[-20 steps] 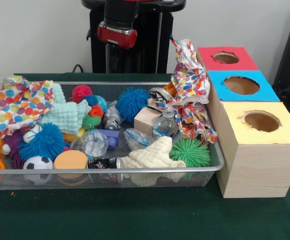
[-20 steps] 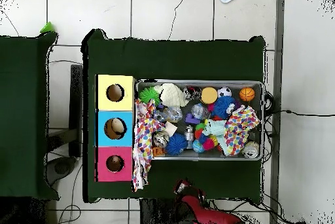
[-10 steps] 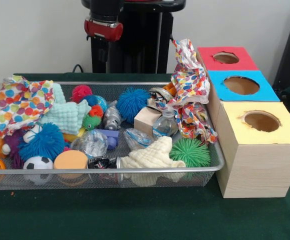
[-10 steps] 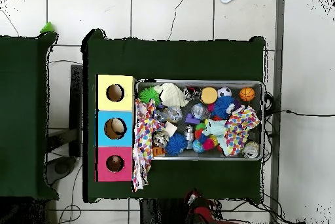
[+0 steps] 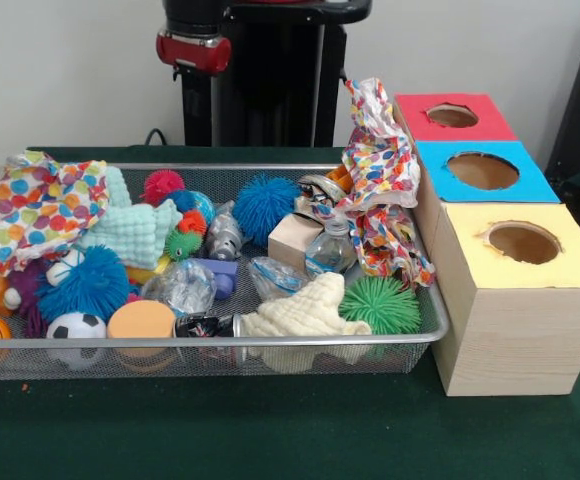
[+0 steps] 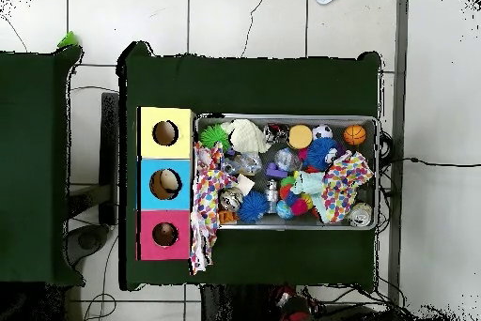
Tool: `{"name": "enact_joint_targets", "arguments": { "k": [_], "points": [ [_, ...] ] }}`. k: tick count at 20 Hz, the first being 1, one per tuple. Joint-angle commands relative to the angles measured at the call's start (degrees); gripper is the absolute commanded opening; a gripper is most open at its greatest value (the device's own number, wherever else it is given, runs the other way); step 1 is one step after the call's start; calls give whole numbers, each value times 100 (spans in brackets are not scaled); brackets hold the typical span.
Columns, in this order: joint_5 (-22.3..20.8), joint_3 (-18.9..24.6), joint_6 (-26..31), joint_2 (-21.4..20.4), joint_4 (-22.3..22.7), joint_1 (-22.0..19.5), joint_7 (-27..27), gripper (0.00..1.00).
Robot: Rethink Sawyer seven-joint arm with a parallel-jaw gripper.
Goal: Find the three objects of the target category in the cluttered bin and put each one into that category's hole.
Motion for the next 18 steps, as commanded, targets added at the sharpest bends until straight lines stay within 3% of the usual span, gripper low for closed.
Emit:
{"name": "enact_joint_targets", "arguments": {
  "k": [1, 18],
  "points": [
    [-508, 144, -360, 182, -1097, -236, 36, 0],
    [-1380, 54, -423, 215, -1528, -477, -129, 0]
  ]
}}
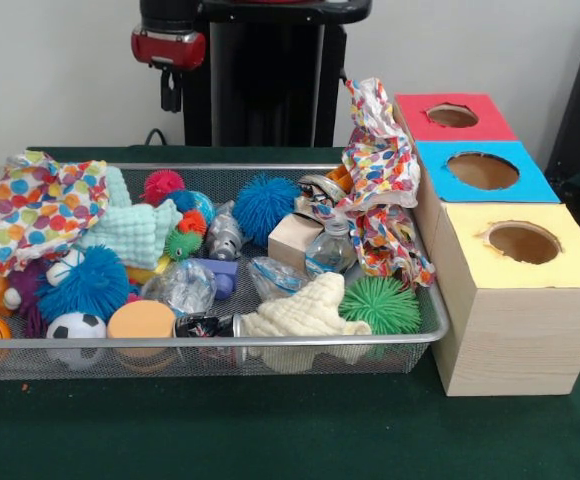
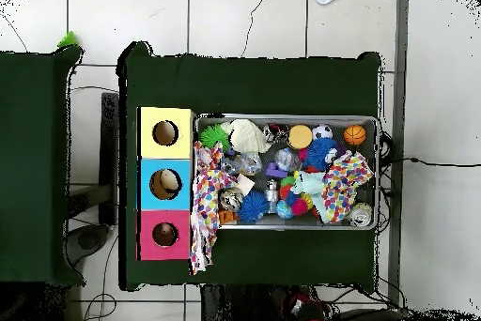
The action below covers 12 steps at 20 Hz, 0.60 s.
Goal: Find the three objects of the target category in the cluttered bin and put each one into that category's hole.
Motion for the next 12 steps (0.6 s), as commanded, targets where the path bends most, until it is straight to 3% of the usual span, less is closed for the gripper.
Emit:
{"name": "enact_joint_targets", "arguments": {
  "k": [1, 12],
  "points": [
    [-316, 166, -374, 180, -1101, -106, -151, 0],
    [-471, 31, -626, 311, -1275, -138, -379, 0]
  ]
}}
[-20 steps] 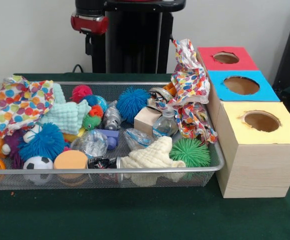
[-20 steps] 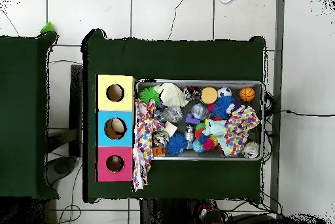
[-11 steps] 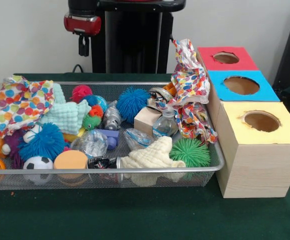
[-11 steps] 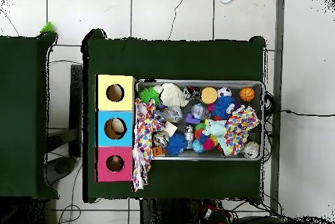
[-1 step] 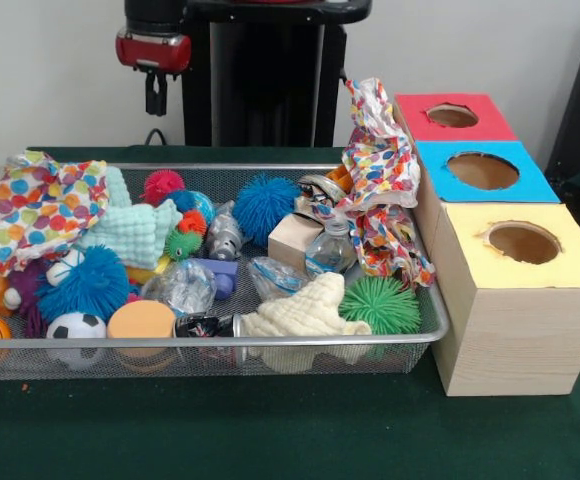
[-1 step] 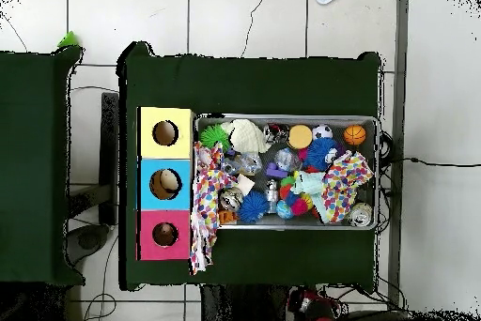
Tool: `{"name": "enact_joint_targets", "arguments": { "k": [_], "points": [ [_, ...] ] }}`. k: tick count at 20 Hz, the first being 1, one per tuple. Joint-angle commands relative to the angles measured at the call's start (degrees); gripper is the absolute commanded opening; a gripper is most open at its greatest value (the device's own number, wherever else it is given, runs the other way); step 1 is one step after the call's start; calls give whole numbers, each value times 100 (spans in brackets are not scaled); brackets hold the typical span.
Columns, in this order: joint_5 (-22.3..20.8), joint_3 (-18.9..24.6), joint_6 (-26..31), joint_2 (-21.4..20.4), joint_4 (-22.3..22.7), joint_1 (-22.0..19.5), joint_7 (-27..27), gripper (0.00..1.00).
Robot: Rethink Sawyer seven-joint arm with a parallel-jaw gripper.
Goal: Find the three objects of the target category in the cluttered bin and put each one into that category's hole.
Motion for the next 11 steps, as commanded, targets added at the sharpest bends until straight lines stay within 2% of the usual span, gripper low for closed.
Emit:
{"name": "enact_joint_targets", "arguments": {
  "k": [1, 6, 11],
  "points": [
    [-123, 97, -615, 318, -963, -79, -399, 0],
    [225, -69, -972, 575, -959, 43, -584, 0],
    [873, -339, -1710, 1135, -923, 232, -930, 0]
  ]
}}
